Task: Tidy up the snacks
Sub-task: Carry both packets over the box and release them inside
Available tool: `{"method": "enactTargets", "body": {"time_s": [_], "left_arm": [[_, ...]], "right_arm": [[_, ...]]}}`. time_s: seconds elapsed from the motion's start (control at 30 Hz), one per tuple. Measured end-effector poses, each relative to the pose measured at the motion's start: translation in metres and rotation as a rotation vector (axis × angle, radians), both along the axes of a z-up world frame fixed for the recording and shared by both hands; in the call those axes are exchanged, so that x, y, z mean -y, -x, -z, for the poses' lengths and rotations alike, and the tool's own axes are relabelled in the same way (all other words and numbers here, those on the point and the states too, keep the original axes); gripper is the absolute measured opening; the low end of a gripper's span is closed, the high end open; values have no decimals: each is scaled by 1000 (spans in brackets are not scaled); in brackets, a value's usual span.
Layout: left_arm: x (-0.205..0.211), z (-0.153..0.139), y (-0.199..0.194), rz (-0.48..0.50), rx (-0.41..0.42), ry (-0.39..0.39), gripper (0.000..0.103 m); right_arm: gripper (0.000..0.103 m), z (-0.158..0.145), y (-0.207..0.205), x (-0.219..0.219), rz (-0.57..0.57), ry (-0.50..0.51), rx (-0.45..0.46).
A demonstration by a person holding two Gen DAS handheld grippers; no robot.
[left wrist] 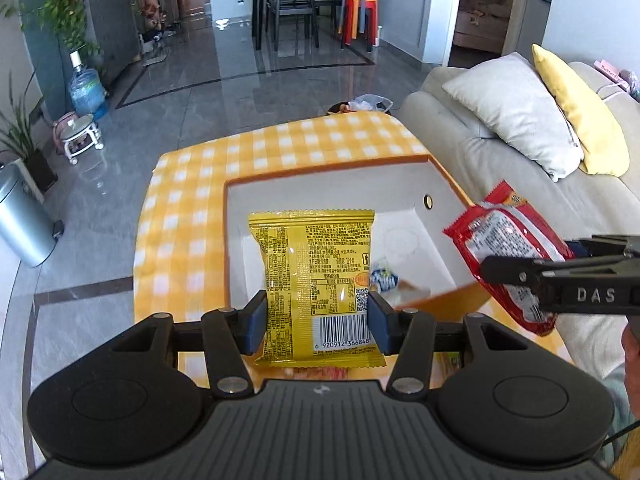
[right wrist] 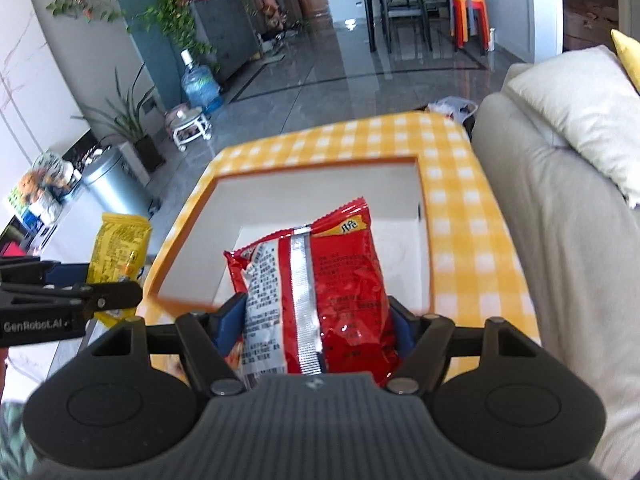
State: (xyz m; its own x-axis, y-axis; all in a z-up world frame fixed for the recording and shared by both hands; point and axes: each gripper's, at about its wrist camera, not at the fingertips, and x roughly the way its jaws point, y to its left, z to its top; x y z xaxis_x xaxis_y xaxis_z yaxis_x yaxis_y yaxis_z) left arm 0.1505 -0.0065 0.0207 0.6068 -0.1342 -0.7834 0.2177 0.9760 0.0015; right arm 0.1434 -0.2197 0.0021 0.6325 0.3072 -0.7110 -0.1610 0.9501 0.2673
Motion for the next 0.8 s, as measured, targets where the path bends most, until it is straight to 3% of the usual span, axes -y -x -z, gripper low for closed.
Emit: {"method": "enactTargets", "body": {"time_s": [0.27, 0.43, 0.8], "left_arm": [[6, 30, -52, 30, -116, 6, 58], [2, 62, -77, 16, -226, 39, 58], [3, 110, -108, -18, -350, -46, 58]], "right_arm": [[69, 7, -65, -7, -14, 70, -31], [69, 36, -102, -18, -28, 114, -127], [69, 94, -142, -43, -24, 351, -263]]}}
